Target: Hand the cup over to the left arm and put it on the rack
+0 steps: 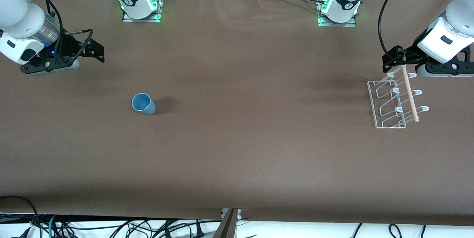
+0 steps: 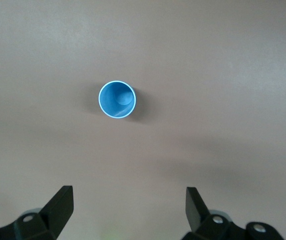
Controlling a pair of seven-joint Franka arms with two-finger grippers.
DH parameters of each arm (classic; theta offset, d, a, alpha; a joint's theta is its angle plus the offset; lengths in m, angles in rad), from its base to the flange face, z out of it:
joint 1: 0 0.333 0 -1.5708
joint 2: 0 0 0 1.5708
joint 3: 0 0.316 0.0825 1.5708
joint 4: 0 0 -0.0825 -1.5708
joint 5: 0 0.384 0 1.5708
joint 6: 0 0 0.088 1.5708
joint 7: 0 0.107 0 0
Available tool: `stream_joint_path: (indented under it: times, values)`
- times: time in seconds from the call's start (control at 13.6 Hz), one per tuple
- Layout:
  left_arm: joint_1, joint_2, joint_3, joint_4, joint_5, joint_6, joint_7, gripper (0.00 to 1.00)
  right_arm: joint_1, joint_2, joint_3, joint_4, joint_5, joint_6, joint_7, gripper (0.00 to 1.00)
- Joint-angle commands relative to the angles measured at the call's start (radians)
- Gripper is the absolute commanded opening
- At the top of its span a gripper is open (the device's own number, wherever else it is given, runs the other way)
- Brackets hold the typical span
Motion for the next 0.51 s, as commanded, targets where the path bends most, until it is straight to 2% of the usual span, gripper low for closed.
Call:
stream_joint_path:
  times: [0.0,0.44]
  values:
    - [0.004,-0.004,-0.002,0.011,-0.023,-0.016,-0.009,1.00,-0.015,-0.006,0.013,0.011,-0.015,-0.011,0.003,0.99]
    - [0.004,-0.004,-0.002,0.011,-0.023,-0.016,-0.009,1.00,-0.017,-0.006,0.012,0.011,-0.009,-0.014,0.003,0.99]
